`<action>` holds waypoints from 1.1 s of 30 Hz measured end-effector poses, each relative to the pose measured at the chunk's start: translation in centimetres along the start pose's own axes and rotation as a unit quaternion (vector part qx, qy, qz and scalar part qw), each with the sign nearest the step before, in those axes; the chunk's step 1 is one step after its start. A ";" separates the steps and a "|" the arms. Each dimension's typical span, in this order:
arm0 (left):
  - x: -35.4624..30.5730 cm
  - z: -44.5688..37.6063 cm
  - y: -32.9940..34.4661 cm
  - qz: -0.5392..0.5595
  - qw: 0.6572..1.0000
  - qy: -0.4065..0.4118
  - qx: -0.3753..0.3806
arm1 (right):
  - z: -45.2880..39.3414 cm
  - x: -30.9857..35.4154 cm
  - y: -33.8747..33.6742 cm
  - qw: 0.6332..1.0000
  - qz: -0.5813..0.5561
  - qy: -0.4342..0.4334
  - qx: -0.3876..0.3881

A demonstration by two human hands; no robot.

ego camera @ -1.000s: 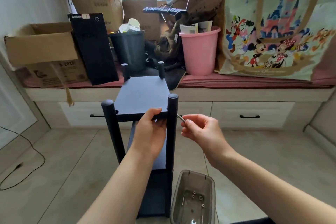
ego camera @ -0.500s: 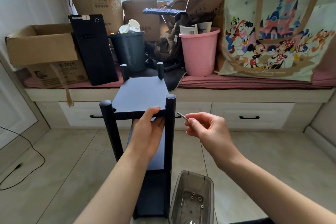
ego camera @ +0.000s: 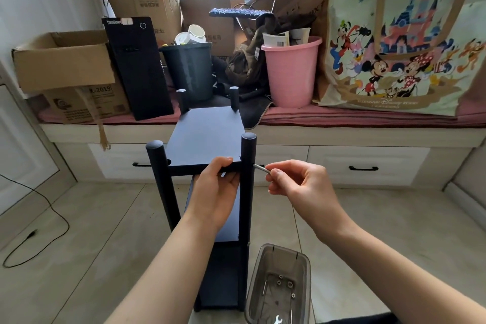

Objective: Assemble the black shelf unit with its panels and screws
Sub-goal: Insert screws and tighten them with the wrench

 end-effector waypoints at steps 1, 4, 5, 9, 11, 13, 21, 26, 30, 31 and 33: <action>0.0 0.0 -0.1 -0.005 1.000 0.001 0.000 | 0.0 0.0 0.0 1.000 -0.001 0.000 0.002; -0.1 0.1 -0.1 -0.011 1.000 0.002 0.010 | 0.0 0.0 0.1 1.000 -0.002 -0.002 0.006; -0.1 0.1 -0.2 -0.008 1.000 0.002 0.011 | 0.0 0.0 0.2 1.000 0.000 -0.003 0.006; 0.0 0.0 -0.2 0.003 1.000 0.004 0.016 | 0.2 0.1 0.4 1.000 0.019 -0.012 0.015; -0.1 -0.1 -0.3 0.007 1.000 0.005 0.013 | 0.2 0.1 0.4 0.999 0.026 -0.016 0.014; -0.1 -0.1 -0.3 0.004 1.000 0.006 0.012 | 0.1 0.0 0.4 0.999 0.029 -0.018 0.011; -0.2 -0.1 -0.7 -0.038 0.999 0.008 -0.002 | -0.5 0.1 1.4 0.999 0.037 -0.035 0.020; -0.2 0.0 -0.8 -0.046 0.999 0.011 -0.020 | -0.8 0.0 1.8 0.998 0.037 -0.039 0.020; -0.1 -0.1 -1.1 -0.048 0.998 0.019 -0.045 | -1.0 -0.3 1.8 0.999 0.031 -0.039 0.013; -0.1 0.0 -1.0 -0.047 0.998 0.020 -0.044 | -1.0 -0.3 1.8 0.999 0.025 -0.036 0.012; -0.1 0.0 -0.9 -0.042 0.998 0.021 -0.039 | -1.0 -0.4 1.8 0.999 0.017 -0.031 0.013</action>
Point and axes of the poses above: each hand's wrist, its own z-axis away from the middle knuckle, its own y-axis out of the palm, x = y × z, the point moved 7 cm from there along -z, towards the middle knuckle, and after that the axes turned 15 degrees about -y, right-handed, at the moved point
